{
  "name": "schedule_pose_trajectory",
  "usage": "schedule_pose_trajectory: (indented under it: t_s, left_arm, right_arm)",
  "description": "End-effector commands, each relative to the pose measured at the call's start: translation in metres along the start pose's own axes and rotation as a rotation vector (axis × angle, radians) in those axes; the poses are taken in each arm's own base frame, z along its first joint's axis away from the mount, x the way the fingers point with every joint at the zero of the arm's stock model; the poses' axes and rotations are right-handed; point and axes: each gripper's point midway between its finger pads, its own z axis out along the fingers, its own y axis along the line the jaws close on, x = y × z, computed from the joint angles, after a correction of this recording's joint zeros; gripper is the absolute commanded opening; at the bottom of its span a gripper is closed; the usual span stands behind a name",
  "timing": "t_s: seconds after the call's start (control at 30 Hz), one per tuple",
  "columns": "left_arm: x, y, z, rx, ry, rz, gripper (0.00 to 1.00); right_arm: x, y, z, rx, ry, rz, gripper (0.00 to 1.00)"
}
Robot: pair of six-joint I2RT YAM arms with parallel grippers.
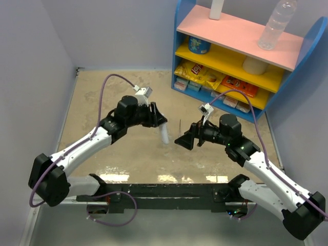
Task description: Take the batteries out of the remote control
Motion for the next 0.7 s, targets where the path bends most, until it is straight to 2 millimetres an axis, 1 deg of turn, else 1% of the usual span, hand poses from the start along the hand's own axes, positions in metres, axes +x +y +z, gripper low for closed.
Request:
schedule_pose_trajectory:
  t_s: [0.0, 0.03, 0.07, 0.1, 0.13, 0.17, 0.2, 0.23, 0.27, 0.3, 0.33, 0.5, 0.53, 0.57, 0.63, 0.67]
  left_arm:
    - [0.024, 0.082, -0.012, -0.462, 0.161, 0.039, 0.0]
    - [0.031, 0.091, -0.008, -0.501, 0.189, 0.039, 0.0]
    - [0.033, 0.097, -0.007, -0.536, 0.198, 0.044, 0.0]
    - [0.033, 0.098, -0.006, -0.559, 0.212, 0.047, 0.0]
    - [0.043, 0.102, 0.0, -0.585, 0.25, 0.059, 0.0]
    - [0.044, 0.108, 0.001, -0.632, 0.256, 0.071, 0.0]
    - [0.042, 0.108, 0.002, -0.655, 0.273, 0.079, 0.0]
    - [0.055, 0.112, 0.009, -0.679, 0.32, 0.089, 0.0]
    - [0.057, 0.114, 0.011, -0.699, 0.331, 0.094, 0.0]
    - [0.056, 0.113, 0.014, -0.705, 0.341, 0.101, 0.0]
    - [0.064, 0.113, 0.021, -0.713, 0.368, 0.114, 0.0]
    - [0.074, 0.112, 0.037, -0.734, 0.412, 0.142, 0.0]
    - [0.08, 0.114, 0.041, -0.739, 0.43, 0.144, 0.0]
    - [0.082, 0.115, 0.043, -0.745, 0.44, 0.148, 0.04]
    - [0.087, 0.114, 0.047, -0.744, 0.459, 0.157, 0.08]
    - [0.088, 0.115, 0.048, -0.742, 0.463, 0.16, 0.14]
  right_arm:
    - [-0.005, -0.018, -0.012, 0.141, -0.008, -0.074, 0.98]
    - [-0.005, -0.019, -0.013, 0.148, -0.007, -0.078, 0.99]
    - [-0.004, -0.021, -0.014, 0.157, -0.003, -0.083, 0.98]
    - [-0.002, -0.024, -0.015, 0.17, 0.007, -0.084, 0.98]
    - [-0.002, -0.025, -0.015, 0.18, 0.006, -0.087, 0.98]
    - [-0.001, -0.027, -0.015, 0.184, 0.008, -0.086, 0.98]
    - [0.0, -0.028, -0.016, 0.188, 0.01, -0.088, 0.98]
    - [0.0, -0.028, -0.016, 0.191, 0.01, -0.087, 0.98]
    - [0.001, -0.029, -0.017, 0.194, 0.012, -0.089, 0.98]
    - [0.002, -0.03, -0.017, 0.198, 0.015, -0.09, 0.98]
    - [0.002, -0.031, -0.017, 0.205, 0.015, -0.09, 0.98]
    - [0.005, -0.036, -0.021, 0.236, 0.025, -0.106, 0.98]
    - [0.005, -0.037, -0.022, 0.242, 0.025, -0.107, 0.98]
    - [0.006, -0.038, -0.022, 0.248, 0.026, -0.107, 0.98]
    - [0.006, -0.039, -0.022, 0.248, 0.028, -0.107, 0.98]
    - [0.005, -0.039, -0.022, 0.251, 0.022, -0.102, 0.98]
